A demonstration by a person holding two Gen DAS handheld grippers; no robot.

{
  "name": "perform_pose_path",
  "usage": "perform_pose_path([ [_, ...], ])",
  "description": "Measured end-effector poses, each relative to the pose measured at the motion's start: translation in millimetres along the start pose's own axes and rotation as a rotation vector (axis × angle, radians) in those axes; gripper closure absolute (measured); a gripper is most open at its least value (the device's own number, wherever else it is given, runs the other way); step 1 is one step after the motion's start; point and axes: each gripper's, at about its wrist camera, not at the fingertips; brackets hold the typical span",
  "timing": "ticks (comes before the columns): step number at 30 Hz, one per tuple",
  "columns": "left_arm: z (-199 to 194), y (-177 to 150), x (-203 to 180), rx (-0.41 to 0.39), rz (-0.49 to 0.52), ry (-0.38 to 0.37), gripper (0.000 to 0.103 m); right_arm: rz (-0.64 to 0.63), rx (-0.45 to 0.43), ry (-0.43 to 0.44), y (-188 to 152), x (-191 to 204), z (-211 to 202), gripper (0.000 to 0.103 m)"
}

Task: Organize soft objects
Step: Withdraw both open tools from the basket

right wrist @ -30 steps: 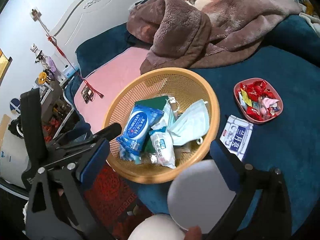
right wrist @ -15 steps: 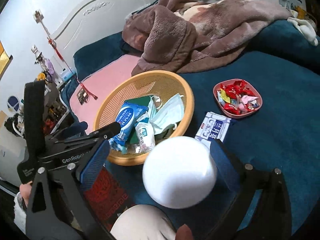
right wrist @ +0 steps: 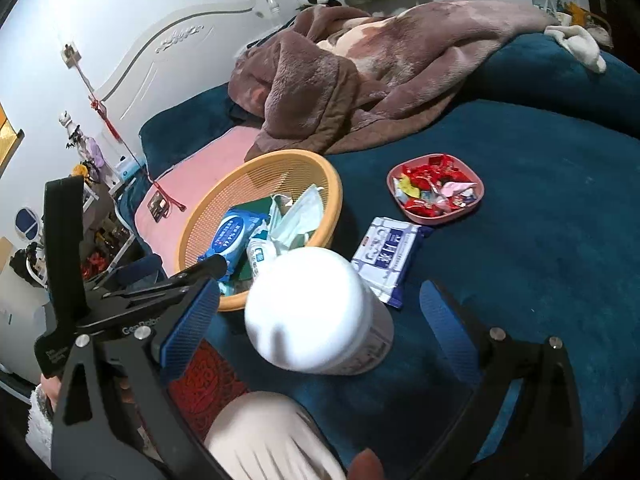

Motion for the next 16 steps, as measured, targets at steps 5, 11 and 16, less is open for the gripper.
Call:
perform_pose_path([
  [5, -8.3, -12.2, -22.1, -0.012, 0.051, 0.001, 0.001, 0.02, -0.018, -0.015, -12.1, -12.6, -15.8, 0.002],
  [11, -15.7, -30.4, -54.8, -0.016, 0.115, -0.01, 0.001, 0.054, -0.038, -0.032, -29.5, -32.6, -37.6, 0.002],
  [16, -23.7, -46.5, -83.3, -0.018, 0.16, -0.039, 0.001, 0.098, -0.058, -0.065, -50.1, -57.9, -62.4, 0.002],
])
Point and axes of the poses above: each gripper's, at about its wrist camera, not at the fingertips, and z roughly the way its jaws point, x to its left, y to its top, and after that the axes turned 13 degrees about -z, right-handed
